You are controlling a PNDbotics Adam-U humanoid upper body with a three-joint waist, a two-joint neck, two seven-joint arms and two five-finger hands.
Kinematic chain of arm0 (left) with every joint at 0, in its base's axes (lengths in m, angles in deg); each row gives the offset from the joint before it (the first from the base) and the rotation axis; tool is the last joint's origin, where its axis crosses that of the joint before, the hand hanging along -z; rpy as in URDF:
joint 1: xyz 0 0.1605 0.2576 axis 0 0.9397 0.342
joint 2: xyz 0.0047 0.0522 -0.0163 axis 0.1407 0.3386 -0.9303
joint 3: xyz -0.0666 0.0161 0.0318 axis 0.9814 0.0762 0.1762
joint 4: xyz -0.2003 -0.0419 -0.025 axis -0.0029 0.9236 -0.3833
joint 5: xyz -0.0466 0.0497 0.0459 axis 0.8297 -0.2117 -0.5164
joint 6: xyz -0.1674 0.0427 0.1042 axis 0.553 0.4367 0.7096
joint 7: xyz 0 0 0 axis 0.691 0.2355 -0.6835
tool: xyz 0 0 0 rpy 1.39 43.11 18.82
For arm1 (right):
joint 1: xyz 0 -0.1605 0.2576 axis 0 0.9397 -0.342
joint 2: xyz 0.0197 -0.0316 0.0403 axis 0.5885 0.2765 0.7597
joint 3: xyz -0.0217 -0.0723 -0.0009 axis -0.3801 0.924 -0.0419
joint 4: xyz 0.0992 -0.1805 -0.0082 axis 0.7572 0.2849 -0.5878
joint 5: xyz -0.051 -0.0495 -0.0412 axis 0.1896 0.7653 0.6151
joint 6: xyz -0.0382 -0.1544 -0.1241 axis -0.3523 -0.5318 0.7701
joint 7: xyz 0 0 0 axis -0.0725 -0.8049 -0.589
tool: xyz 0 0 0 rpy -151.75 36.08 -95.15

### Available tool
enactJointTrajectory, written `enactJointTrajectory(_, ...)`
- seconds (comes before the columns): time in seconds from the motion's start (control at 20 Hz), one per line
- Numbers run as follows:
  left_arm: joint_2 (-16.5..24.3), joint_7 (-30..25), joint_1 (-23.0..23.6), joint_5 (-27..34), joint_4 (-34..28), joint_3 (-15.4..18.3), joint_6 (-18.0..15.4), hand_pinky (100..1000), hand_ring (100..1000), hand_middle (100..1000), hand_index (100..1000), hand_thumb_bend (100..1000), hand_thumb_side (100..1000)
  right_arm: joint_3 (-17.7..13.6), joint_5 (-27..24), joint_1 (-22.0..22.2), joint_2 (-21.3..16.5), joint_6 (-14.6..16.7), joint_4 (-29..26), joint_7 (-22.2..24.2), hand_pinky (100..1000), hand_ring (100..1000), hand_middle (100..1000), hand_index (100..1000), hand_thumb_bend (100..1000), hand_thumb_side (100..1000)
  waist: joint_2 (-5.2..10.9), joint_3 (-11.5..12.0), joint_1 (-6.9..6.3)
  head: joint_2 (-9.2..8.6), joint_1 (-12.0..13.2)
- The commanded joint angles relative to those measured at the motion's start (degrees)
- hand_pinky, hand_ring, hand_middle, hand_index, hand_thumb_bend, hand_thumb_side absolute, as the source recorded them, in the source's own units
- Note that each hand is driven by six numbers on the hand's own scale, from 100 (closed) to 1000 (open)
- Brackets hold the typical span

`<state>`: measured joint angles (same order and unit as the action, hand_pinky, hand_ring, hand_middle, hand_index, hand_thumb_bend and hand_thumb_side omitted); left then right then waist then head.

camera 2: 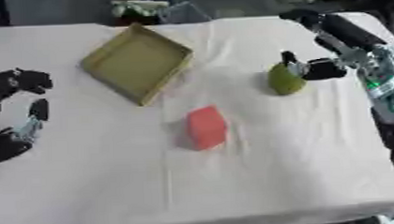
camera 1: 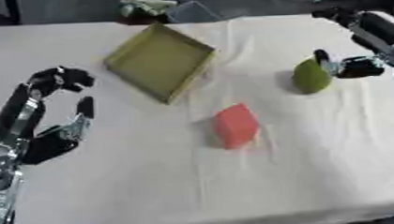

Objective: Pick up objects on the table and place them in the box.

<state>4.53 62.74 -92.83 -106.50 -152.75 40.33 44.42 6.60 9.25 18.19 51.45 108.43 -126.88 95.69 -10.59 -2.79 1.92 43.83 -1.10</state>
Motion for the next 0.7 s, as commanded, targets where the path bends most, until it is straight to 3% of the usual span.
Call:
enactJointTrajectory(0.05,0.5,-0.1,-0.3,0.3,-1.0,0.3,-0.1,676,799,621,747,118,548,-0.9,0.1,-1.1,-2.0,-0.3,0.6,0.1,934,955,908,1000,100,215,0.94,-0.1,0.03,0.28,0.0)
enactJointTrajectory(0.7,0.5,-0.3,-0.3,0.4,-1.0,0.3,-0.2,676,800,623,748,111,550,-1.2,0.9,-2.1,-1.9,-0.9,5.1,0.9,936,955,907,1000,100,227,0.91,0.1,0.16,0.28,0.0)
